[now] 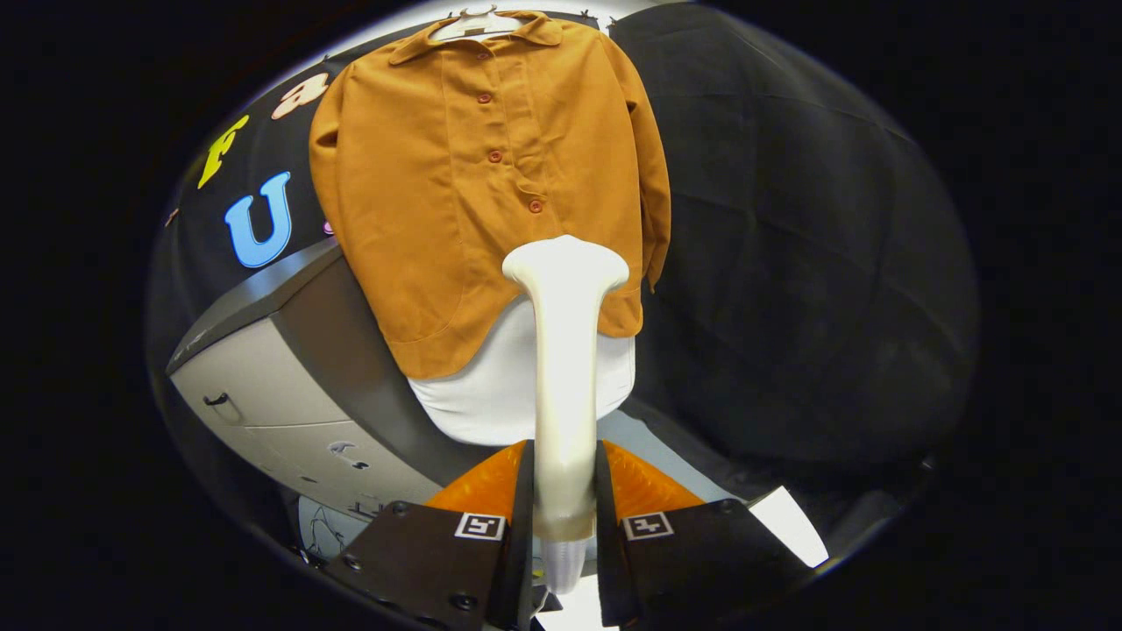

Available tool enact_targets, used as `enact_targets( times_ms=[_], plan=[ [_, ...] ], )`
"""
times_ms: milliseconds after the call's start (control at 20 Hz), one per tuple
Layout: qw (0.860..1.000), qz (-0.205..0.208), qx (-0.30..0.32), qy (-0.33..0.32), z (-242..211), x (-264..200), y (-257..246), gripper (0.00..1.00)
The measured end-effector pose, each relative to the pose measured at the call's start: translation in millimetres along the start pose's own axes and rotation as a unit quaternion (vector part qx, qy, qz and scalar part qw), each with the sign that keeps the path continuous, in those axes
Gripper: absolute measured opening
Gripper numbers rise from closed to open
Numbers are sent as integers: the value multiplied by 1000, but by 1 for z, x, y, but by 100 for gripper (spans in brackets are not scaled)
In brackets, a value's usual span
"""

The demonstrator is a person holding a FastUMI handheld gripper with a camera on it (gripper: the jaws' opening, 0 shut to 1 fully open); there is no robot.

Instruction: Iron the clothes twice with a garment steamer, once on the left side and once on the right side.

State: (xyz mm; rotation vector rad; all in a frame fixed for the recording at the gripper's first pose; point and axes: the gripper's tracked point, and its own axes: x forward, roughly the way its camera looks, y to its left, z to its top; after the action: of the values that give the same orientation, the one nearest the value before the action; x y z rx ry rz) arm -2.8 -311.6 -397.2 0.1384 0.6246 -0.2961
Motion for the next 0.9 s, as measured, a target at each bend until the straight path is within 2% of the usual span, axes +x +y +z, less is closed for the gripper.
enact_targets(
  times_ms=[350, 900],
  plan=[
    [999, 23, -17, -28, 15, -36, 34, 34],
    [988, 59, -28, -139, 127, -87, 111, 34]
  ],
)
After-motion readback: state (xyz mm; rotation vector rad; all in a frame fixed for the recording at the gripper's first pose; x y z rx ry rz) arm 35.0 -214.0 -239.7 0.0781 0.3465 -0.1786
